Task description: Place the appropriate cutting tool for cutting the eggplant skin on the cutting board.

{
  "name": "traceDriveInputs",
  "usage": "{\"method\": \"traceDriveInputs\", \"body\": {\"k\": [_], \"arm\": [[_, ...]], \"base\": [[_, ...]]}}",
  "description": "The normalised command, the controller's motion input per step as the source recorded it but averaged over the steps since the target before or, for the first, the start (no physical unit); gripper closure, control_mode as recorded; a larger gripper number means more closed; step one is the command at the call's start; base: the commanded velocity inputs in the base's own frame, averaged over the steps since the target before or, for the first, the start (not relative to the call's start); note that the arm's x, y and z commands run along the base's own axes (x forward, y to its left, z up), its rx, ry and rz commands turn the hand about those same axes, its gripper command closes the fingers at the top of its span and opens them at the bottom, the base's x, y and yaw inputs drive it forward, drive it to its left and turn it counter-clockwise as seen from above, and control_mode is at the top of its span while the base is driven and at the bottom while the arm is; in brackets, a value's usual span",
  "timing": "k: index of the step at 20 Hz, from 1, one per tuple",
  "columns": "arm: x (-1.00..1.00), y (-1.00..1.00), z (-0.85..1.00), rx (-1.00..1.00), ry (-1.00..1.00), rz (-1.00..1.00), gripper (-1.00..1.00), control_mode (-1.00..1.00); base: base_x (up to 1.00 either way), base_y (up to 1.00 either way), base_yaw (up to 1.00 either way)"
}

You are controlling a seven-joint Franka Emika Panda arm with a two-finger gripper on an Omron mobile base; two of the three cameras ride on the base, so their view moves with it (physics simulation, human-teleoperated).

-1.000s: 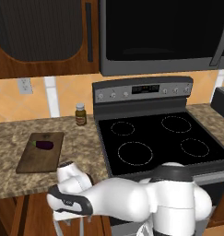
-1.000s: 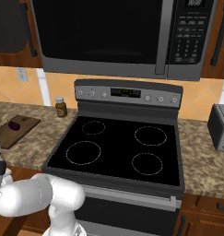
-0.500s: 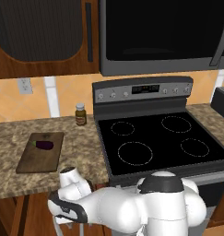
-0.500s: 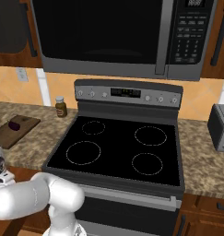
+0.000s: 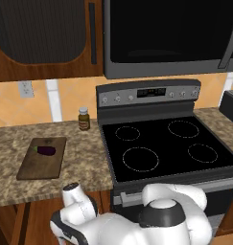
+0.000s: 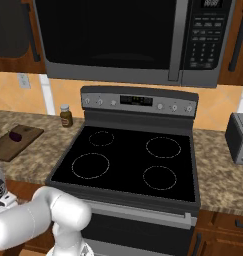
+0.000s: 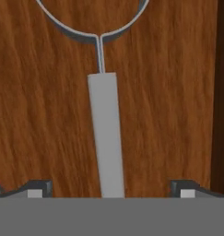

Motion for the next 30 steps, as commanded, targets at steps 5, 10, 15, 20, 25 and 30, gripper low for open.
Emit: {"method": "traceDriveInputs", "body": {"k": [5, 10, 15, 20, 25, 30], "arm": [[0.00, 0.00, -0.35, 0.03, -0.02, 0.00, -1.00, -1.00], [0.00, 0.00, -0.37, 0.03, 0.00, 0.00, 1.00, -1.00], [-0.04, 0.00, -0.02, 0.03, -0.01, 0.00, 1.00, -1.00], [-0.34, 0.00, 0.63, 0.00, -0.02, -0.07, 1.00, -1.00], [-0.82, -0.04, 1.00, 0.00, -0.01, -0.07, 1.00, -1.00], [-1.00, 0.00, 1.00, 0.00, 0.00, 0.00, 1.00, -1.00]], "base": [[0.00, 0.00, 0.00], [0.00, 0.00, 0.00], [0.00, 0.00, 0.00], [0.00, 0.00, 0.00], [0.00, 0.00, 0.00], [0.00, 0.00, 0.00]]}}
